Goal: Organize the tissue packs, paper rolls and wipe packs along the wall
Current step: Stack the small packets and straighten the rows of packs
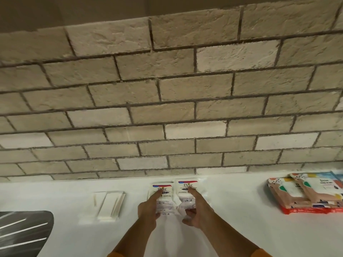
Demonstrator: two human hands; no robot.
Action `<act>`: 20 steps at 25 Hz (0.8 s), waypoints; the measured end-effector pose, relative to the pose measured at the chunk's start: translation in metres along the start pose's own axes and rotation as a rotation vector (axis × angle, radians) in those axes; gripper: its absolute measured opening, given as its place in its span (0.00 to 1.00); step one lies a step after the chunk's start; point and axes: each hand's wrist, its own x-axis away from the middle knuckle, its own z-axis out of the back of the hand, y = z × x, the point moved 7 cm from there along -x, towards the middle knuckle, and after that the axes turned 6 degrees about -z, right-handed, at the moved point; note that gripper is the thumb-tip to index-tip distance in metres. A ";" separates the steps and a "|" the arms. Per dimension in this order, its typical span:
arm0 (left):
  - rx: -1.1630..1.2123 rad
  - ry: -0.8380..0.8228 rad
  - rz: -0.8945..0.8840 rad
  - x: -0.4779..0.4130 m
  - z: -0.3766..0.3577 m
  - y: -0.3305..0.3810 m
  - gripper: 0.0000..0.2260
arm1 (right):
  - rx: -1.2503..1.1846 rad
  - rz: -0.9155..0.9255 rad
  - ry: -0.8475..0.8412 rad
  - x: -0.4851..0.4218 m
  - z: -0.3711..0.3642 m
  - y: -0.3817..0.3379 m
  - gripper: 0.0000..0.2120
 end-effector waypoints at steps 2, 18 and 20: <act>0.000 0.009 -0.012 -0.007 0.016 0.008 0.22 | 0.014 -0.018 -0.003 -0.011 -0.016 0.011 0.47; -0.210 -0.203 -0.275 -0.033 0.050 0.017 0.21 | 0.230 0.276 0.244 0.000 -0.020 -0.011 0.52; -0.297 -0.270 -0.332 -0.031 0.049 0.019 0.23 | 0.242 0.350 0.155 0.004 -0.023 -0.017 0.35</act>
